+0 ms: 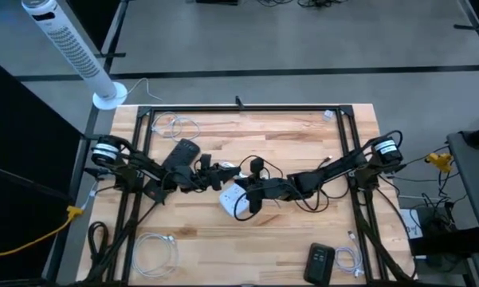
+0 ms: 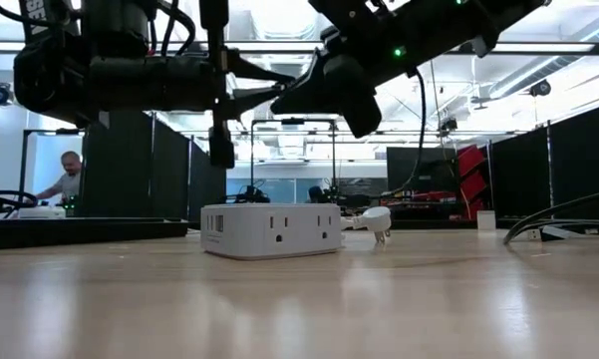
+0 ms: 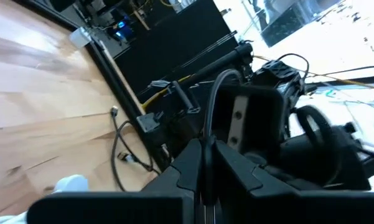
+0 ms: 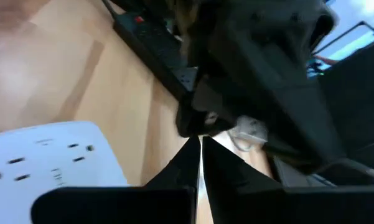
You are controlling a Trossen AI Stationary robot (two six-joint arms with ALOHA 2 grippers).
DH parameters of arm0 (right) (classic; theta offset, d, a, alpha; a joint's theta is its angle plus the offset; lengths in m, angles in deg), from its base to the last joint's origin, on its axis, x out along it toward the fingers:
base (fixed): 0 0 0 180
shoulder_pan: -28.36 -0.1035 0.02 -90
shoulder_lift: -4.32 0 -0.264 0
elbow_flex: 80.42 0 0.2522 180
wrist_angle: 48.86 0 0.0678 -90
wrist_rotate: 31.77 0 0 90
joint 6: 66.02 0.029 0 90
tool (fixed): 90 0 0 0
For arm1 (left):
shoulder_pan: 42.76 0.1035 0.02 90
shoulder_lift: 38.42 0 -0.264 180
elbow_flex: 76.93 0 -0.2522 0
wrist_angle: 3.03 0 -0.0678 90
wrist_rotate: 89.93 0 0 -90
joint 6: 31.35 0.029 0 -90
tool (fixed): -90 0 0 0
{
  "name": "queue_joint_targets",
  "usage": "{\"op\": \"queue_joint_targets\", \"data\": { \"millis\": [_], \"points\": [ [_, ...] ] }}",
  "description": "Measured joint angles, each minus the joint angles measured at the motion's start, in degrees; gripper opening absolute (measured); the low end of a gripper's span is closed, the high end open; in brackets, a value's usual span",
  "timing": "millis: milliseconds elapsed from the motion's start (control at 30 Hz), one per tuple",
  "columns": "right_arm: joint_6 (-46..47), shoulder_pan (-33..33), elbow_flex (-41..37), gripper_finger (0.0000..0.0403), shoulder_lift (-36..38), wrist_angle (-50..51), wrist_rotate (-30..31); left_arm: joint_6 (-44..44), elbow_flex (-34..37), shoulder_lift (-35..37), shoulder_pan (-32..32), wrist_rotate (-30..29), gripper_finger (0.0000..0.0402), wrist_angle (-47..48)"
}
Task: Insert USB
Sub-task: Insert the left black charger cable into the white outlet extension
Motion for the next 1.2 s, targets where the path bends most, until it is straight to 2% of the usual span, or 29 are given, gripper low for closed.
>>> {"op": "queue_joint_targets", "data": {
  "millis": [400, 900, 1200],
  "points": [
    [-3.57, -1.47, 0.24, 0.0002, 0.91, -0.93, 3.78, 0.00, 0.27, 0.13, -0.04, 0.17, 0.0020, -0.51],
    [-3.25, -1.82, 0.45, 0.0002, 1.11, -0.58, 4.18, 0.00, 0.25, 0.13, -0.04, 0.11, 0.0020, -0.42],
    [7.50, -2.28, 0.66, 0.0002, 1.35, 8.45, 3.81, 3.64, 0.82, 0.04, 0.02, 0.16, 0.0020, -0.55]
  ]
}}
